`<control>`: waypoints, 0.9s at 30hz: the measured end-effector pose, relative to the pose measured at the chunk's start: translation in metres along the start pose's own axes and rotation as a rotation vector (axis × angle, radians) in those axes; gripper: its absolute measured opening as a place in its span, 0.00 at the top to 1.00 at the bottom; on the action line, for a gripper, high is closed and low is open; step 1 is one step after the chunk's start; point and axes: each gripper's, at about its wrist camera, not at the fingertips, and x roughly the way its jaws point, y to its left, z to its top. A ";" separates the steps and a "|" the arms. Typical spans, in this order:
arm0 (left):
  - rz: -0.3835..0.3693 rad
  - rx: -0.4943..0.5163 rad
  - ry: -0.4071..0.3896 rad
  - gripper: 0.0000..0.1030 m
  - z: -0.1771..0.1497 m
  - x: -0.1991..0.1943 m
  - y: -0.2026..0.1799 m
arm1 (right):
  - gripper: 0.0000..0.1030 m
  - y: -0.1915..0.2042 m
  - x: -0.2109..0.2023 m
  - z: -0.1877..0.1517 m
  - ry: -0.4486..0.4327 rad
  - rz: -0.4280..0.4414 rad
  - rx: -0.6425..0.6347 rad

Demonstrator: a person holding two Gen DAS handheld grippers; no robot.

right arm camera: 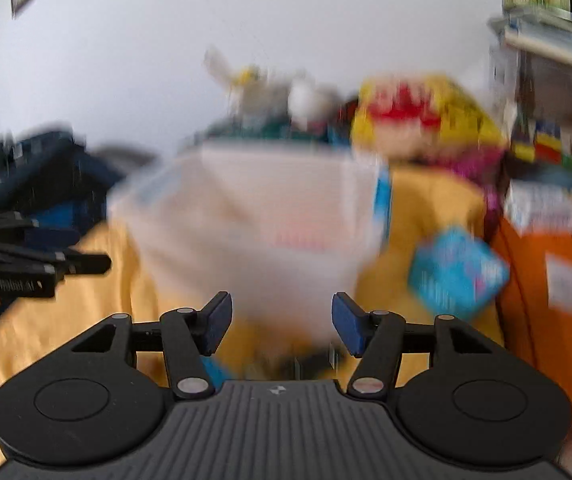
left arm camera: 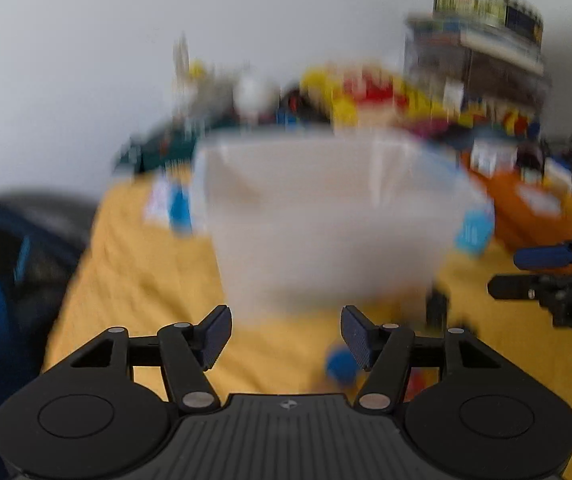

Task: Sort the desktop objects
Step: 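Grasp the tan wooden block with the left gripper while the right gripper grasps the green frog toy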

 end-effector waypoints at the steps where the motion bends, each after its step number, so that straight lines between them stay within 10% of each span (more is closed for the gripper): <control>1: -0.002 -0.006 0.041 0.38 -0.013 0.008 -0.003 | 0.44 0.004 0.007 -0.015 0.039 0.005 0.004; 11: 0.015 0.000 0.113 0.40 -0.043 0.053 -0.025 | 0.52 0.029 0.041 -0.055 0.144 0.019 -0.031; 16: 0.001 -0.033 0.125 0.60 -0.039 0.066 -0.022 | 0.65 0.033 0.056 -0.058 0.172 0.017 -0.053; 27: -0.046 0.010 0.075 0.60 -0.041 0.024 -0.016 | 0.67 0.021 0.013 -0.050 0.099 0.057 0.012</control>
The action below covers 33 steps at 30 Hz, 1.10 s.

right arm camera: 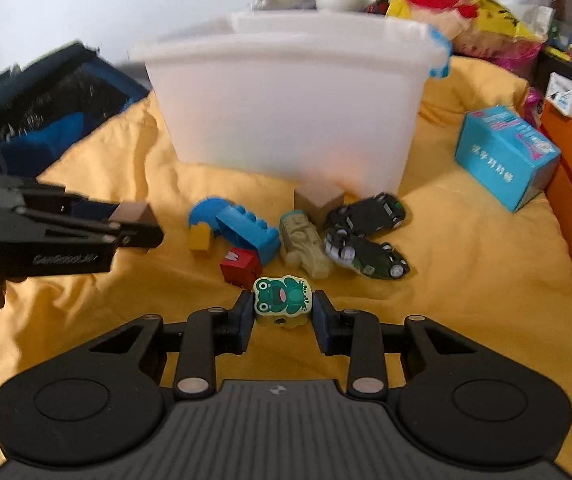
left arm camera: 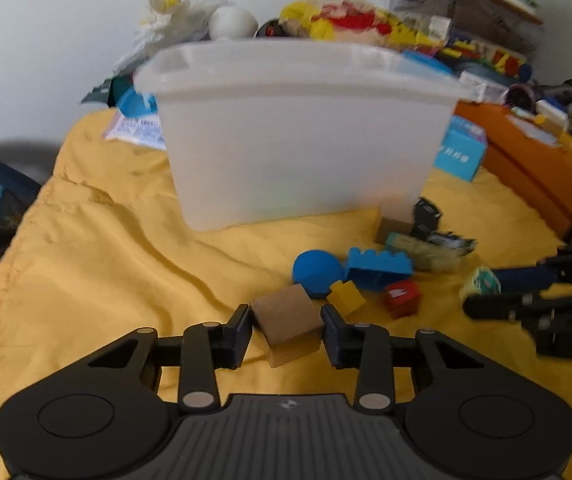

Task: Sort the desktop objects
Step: 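Carry the block and frog over the white bin and open both grippers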

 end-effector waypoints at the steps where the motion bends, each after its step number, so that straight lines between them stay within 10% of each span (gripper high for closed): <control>1: -0.002 -0.009 -0.002 0.60 0.001 -0.009 0.002 | 0.67 -0.001 -0.006 0.003 -0.012 0.005 0.013; 16: 0.012 -0.067 -0.153 0.60 0.082 -0.076 0.020 | 0.67 -0.025 -0.069 0.100 -0.233 0.022 0.091; 33: 0.066 -0.058 -0.128 0.60 0.187 -0.015 0.034 | 0.67 -0.043 -0.011 0.181 -0.156 -0.036 0.041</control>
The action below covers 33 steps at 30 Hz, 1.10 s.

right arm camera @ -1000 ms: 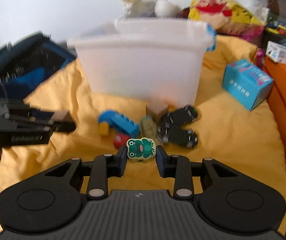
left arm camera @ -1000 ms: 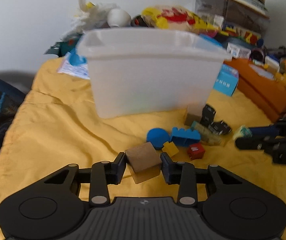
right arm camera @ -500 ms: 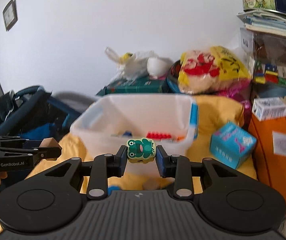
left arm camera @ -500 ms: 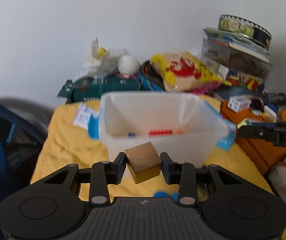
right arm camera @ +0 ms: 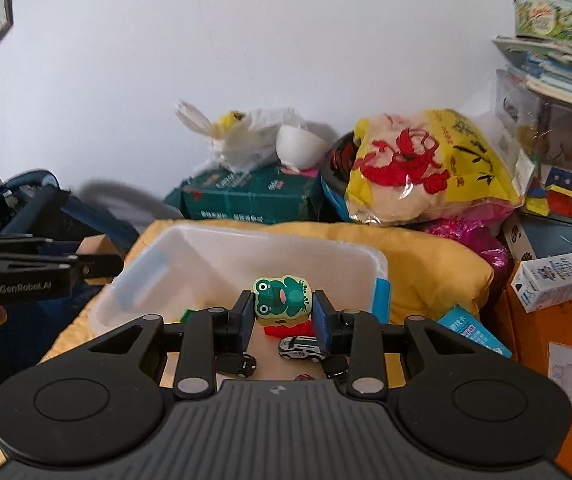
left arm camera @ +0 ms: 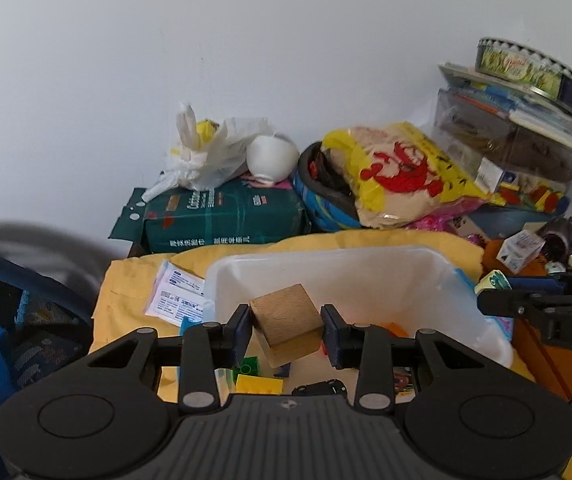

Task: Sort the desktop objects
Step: 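Carry the block and frog over the white bin and open both grippers, then grasp the small yellow brick with the left gripper while the right gripper grasps the khaki toy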

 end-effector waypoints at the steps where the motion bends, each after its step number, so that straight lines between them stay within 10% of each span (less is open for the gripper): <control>1: 0.005 0.013 0.014 0.60 0.001 0.006 -0.002 | 0.67 0.000 0.005 0.001 0.013 -0.003 -0.005; 4: 0.022 0.034 0.044 0.53 0.000 0.021 -0.005 | 0.65 0.003 0.023 0.003 0.053 -0.028 -0.020; 6: 0.056 0.036 0.059 0.39 -0.001 0.027 -0.004 | 0.33 0.003 0.030 0.002 0.065 -0.064 -0.023; 7: 0.079 0.040 0.051 0.36 -0.003 0.027 -0.003 | 0.32 0.003 0.030 0.001 0.053 -0.065 -0.021; 17: -0.003 0.078 -0.056 0.36 -0.069 -0.035 -0.006 | 0.34 0.004 -0.038 -0.060 -0.068 0.021 -0.047; 23: -0.048 0.068 0.098 0.44 -0.155 -0.019 -0.033 | 0.63 0.010 -0.016 -0.137 0.107 0.010 -0.075; 33: -0.076 0.050 0.185 0.55 -0.189 0.028 -0.071 | 0.66 0.015 0.024 -0.175 0.207 0.025 -0.074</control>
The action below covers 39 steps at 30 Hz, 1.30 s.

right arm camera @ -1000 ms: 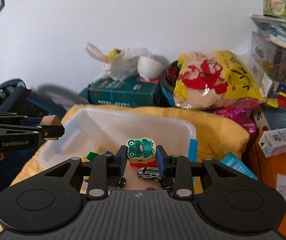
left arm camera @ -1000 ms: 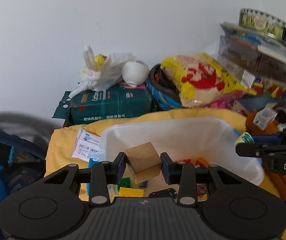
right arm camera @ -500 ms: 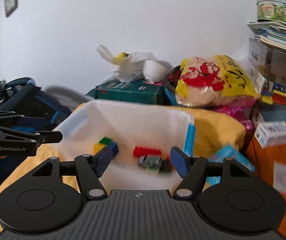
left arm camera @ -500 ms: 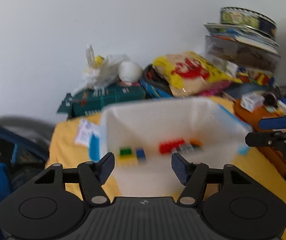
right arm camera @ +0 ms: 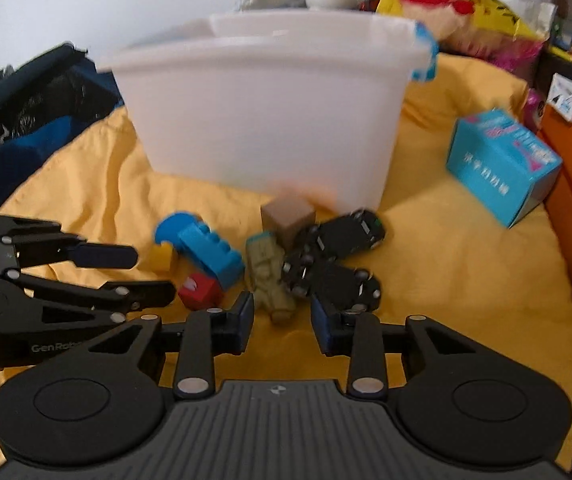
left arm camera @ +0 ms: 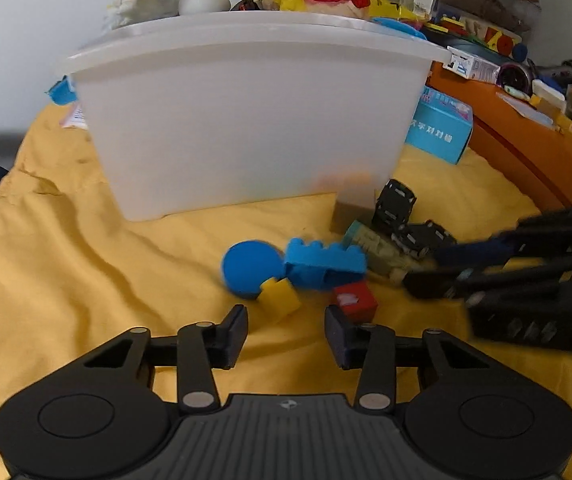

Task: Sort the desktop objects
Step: 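Grasp the small yellow brick with the left gripper while the right gripper grasps the khaki toy, then carry both items over the white bin and open both grippers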

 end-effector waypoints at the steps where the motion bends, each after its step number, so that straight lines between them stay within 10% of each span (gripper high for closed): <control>1: 0.007 -0.004 0.004 0.55 0.002 0.003 -0.001 | 0.66 0.001 0.001 -0.003 -0.001 -0.002 0.000; 19: -0.002 0.009 -0.002 0.77 -0.001 -0.002 0.018 | 0.67 0.014 0.030 0.024 0.004 0.034 -0.141; 30: -0.051 -0.019 -0.146 0.76 0.013 -0.080 0.035 | 0.67 -0.016 -0.062 0.010 -0.133 0.082 0.168; 39: -0.034 -0.043 -0.242 0.76 0.078 -0.116 0.056 | 0.67 -0.026 -0.122 0.084 -0.300 0.070 0.207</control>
